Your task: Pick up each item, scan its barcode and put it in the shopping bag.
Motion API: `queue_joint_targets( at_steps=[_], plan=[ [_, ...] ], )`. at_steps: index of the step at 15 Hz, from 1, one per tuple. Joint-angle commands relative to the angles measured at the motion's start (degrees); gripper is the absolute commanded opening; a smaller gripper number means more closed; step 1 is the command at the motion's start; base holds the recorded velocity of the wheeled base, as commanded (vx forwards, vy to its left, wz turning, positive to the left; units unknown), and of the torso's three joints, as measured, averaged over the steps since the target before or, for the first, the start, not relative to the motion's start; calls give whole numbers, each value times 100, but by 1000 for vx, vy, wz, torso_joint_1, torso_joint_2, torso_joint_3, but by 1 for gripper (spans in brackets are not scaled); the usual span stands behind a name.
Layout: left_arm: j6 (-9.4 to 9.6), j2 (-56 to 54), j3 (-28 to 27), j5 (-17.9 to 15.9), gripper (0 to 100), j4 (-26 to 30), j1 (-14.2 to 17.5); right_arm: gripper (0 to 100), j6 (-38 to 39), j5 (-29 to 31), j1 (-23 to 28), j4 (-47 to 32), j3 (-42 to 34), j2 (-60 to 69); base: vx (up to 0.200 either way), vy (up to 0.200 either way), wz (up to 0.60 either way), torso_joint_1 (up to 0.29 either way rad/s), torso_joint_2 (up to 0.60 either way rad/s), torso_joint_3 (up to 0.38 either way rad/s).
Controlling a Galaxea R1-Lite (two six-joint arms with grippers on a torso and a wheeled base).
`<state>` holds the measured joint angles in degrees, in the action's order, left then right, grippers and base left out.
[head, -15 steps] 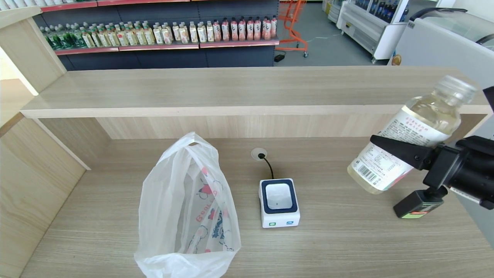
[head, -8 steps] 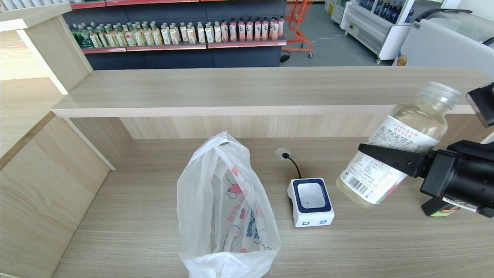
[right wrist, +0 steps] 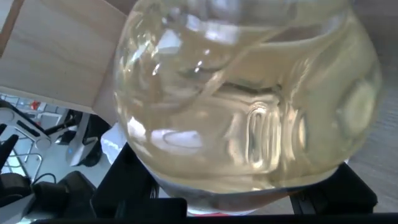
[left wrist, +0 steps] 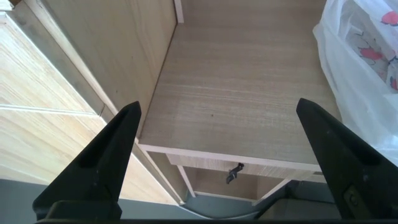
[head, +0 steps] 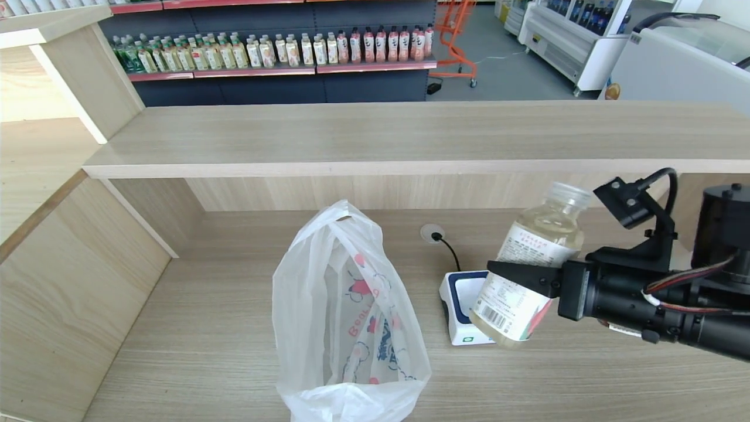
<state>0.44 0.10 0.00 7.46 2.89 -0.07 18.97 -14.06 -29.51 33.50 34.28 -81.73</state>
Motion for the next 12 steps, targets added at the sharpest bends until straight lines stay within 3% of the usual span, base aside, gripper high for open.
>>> queue_joint_targets(
  at_steps=[1, 5, 8, 12],
  plan=[
    [0, -1, 0, 1, 100, 1, -1, 0, -7, -9, -309, 69, 184, -740, 0, 0, 0, 0, 0, 0],
    [0, -1, 0, 1, 100, 1, -1, 0, -86, -45, -643, 1027, 404, -1829, 0, 0, 0, 0, 0, 0],
    [0, -1, 0, 1, 100, 1, -1, 0, -658, -36, -828, 1633, 641, -2620, 0, 0, 0, 0, 0, 0],
    [0, -1, 0, 1, 100, 1, -1, 0, -710, -282, -714, 2495, 685, -3192, 0, 0, 0, 0, 0, 0]
  ],
)
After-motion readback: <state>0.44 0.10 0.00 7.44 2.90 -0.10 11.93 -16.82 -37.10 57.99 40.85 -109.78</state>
